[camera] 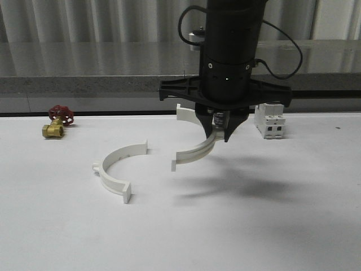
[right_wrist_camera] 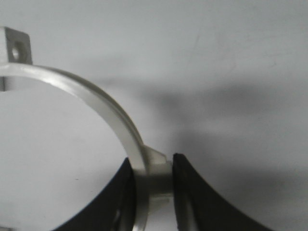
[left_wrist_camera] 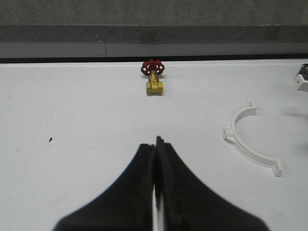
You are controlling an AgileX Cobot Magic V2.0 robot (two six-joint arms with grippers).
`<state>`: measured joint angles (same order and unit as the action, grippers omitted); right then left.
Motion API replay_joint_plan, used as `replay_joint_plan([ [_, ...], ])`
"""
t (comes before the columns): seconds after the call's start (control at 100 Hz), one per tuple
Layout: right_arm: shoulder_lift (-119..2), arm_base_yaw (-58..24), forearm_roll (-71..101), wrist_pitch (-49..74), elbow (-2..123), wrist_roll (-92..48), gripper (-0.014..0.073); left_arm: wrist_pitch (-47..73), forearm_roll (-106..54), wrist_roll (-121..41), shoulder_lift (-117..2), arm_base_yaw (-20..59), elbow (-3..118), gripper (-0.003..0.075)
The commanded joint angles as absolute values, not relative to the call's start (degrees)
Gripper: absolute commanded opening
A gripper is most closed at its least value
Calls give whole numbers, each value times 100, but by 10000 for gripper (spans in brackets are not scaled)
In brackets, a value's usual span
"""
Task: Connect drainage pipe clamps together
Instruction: 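Carry the clamp half to the placed half and join their ends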
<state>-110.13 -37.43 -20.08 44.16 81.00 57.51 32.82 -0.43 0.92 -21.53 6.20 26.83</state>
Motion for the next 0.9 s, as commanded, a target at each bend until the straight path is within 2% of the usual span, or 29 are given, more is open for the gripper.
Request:
replay_joint_plan([
  [0.0,-10740,-3744,-1937,4258,8288,5756,-4,2870,-93,100,-2185,608,2842,-21],
  [0.89,-11550,-3985,-1574,3964,8733,5769,-4,2870,-103,100,-2185,608,2842,-21],
])
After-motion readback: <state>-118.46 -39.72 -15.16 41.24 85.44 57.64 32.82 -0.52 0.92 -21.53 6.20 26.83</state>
